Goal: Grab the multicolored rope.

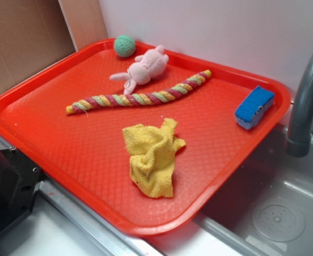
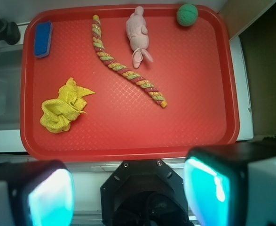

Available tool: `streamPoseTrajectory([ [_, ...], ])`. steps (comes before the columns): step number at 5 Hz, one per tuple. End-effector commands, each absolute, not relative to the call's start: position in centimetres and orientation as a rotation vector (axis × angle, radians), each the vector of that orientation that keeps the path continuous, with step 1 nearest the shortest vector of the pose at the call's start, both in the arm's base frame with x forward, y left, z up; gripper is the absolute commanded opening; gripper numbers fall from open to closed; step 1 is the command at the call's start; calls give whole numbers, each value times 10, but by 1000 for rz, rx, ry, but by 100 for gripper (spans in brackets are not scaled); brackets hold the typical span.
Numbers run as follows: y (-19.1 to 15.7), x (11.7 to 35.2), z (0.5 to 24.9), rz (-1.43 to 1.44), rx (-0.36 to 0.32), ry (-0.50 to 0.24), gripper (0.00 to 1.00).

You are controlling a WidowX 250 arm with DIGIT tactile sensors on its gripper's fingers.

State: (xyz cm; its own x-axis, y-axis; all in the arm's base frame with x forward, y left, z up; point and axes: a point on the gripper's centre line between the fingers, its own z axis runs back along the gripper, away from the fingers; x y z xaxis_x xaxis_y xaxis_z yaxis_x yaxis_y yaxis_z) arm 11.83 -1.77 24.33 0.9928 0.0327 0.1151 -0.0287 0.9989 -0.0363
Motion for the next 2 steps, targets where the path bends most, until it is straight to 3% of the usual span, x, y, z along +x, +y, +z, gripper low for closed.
streamPoseTrajectory([
  [1, -18, 118, 243, 31, -35, -116, 100],
  [2, 15, 136, 203, -162, -72, -118, 100],
])
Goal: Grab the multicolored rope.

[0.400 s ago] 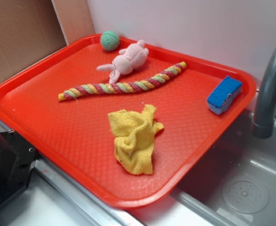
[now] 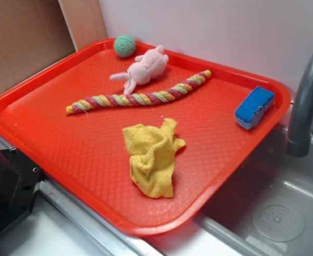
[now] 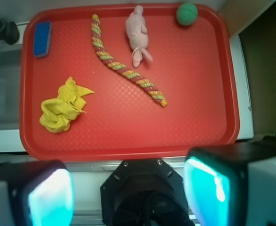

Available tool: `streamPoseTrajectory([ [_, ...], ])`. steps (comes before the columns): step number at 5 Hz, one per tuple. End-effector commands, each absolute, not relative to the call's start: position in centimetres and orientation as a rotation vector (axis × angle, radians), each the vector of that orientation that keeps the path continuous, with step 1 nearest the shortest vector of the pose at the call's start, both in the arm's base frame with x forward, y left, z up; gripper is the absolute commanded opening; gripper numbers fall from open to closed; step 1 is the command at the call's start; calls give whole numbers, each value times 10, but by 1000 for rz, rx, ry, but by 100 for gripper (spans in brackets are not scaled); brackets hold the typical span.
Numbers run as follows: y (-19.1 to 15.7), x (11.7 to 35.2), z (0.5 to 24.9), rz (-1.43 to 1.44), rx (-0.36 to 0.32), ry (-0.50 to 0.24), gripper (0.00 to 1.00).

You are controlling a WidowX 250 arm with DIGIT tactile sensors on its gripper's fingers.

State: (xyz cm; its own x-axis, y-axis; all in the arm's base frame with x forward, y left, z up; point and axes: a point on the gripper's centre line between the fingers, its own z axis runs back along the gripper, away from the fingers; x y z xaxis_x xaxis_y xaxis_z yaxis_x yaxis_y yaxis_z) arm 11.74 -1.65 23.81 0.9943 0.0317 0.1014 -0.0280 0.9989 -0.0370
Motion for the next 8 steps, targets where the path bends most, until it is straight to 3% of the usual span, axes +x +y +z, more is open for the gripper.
streamPoseTrajectory([
  [1, 26, 150, 175, -296, -95, -139, 100],
  [2, 28, 169, 147, -398, -81, -146, 100],
  [3, 26, 185, 118, -439, -43, -105, 100],
  [4, 31, 210, 84, -468, -123, -89, 100],
  [5, 26, 236, 55, -488, -91, -37, 100],
  [6, 14, 211, 22, -426, -24, -5, 100],
  [7, 4, 201, 12, -439, -3, 16, 100],
  [8, 3, 184, 7, -424, -7, 7, 80],
])
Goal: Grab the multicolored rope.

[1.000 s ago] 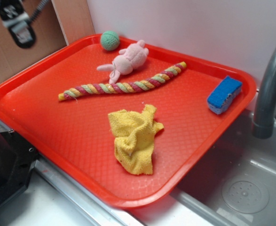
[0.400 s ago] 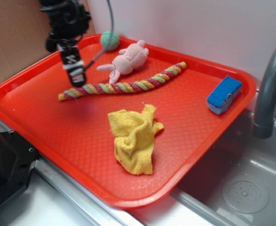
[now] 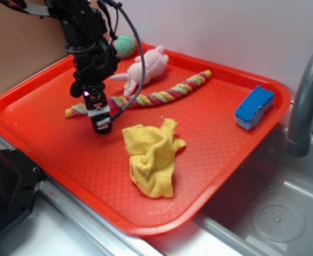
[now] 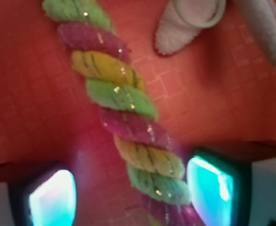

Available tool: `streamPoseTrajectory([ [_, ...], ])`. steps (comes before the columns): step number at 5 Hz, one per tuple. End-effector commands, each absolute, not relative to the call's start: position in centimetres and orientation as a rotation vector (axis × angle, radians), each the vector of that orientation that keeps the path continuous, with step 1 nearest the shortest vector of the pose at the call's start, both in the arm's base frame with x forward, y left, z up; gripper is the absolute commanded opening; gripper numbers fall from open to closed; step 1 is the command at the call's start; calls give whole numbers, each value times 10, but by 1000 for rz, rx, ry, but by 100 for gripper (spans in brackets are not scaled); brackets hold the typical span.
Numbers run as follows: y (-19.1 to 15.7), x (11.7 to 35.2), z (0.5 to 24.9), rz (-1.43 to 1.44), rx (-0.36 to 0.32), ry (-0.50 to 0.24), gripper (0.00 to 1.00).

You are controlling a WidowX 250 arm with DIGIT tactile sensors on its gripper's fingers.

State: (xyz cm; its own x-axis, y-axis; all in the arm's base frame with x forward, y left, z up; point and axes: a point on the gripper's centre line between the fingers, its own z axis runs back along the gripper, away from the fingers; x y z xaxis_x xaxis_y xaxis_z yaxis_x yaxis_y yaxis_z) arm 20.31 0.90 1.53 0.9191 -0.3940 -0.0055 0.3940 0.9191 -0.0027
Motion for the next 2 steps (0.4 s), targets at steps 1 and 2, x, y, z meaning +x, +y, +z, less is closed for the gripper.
streamPoseTrajectory([
  [1, 4, 171, 5, -414, -31, 25, 0],
  [2, 7, 158, 16, -421, -46, 38, 0],
])
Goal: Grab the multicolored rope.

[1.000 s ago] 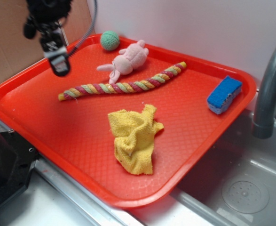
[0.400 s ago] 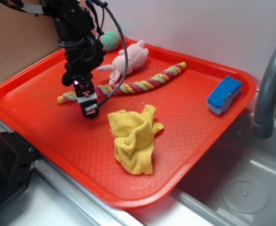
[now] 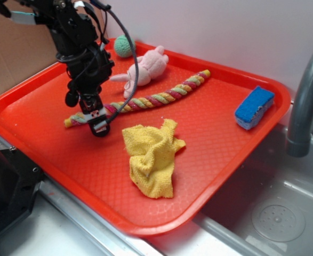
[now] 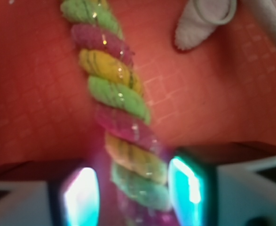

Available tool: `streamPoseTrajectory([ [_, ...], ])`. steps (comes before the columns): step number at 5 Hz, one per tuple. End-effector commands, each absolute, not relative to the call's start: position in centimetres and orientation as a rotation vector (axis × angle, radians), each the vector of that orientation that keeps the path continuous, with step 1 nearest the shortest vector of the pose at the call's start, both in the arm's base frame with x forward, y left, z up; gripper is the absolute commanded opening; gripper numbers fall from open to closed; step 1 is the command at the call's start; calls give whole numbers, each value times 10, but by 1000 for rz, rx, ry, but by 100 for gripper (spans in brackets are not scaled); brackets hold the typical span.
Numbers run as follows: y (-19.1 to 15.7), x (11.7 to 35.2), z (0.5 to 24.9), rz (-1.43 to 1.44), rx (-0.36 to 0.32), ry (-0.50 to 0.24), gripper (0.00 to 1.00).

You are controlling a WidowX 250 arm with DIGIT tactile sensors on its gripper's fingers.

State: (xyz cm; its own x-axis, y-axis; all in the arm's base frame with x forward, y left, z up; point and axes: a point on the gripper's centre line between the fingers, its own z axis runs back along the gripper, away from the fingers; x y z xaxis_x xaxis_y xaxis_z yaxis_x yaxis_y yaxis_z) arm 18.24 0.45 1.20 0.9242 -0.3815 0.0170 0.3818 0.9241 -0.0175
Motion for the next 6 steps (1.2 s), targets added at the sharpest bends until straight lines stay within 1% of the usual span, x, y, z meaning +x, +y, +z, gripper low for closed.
streamPoseTrajectory([
  [1, 7, 134, 66, -376, 3, 68, 0],
  [2, 14, 181, 115, -251, -33, -6, 0],
  [3, 16, 186, 167, -105, 5, -38, 0],
  [4, 9, 194, 217, -58, 40, -63, 0],
  [5, -1, 194, 246, -56, 64, -90, 0],
  [6, -5, 190, 248, 0, 55, -113, 0],
])
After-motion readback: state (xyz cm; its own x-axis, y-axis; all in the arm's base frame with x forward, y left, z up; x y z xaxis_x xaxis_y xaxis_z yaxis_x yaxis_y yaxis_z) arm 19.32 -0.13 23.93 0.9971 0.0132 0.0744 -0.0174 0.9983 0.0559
